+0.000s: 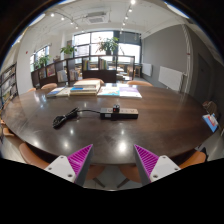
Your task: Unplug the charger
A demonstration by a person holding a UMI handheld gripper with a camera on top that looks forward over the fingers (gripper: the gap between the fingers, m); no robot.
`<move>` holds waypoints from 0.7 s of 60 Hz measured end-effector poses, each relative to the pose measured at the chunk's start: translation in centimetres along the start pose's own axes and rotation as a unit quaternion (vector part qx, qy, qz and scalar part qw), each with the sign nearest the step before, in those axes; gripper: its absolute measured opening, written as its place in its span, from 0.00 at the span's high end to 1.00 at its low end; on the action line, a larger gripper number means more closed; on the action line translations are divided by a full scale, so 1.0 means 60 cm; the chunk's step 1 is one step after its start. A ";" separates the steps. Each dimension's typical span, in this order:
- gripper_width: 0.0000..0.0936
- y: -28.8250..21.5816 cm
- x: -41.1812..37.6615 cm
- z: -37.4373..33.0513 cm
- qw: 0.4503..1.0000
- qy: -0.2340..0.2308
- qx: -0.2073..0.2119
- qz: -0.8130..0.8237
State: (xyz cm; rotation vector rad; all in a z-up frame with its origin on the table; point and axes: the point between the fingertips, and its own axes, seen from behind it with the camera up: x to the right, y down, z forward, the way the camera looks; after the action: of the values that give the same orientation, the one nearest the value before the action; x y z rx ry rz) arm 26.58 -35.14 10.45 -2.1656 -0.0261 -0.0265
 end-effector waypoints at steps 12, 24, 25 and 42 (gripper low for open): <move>0.17 -0.102 0.064 0.239 1.000 0.016 0.009 0.022; 0.20 -0.193 0.057 0.422 1.000 0.004 0.019 0.023; 0.21 -0.197 0.054 0.434 1.000 0.001 0.019 0.023; 0.74 -0.191 0.036 0.525 1.000 0.000 0.011 0.010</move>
State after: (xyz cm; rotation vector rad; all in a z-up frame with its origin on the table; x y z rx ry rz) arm 28.66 -2.61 2.37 -2.1428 -0.0044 -0.0137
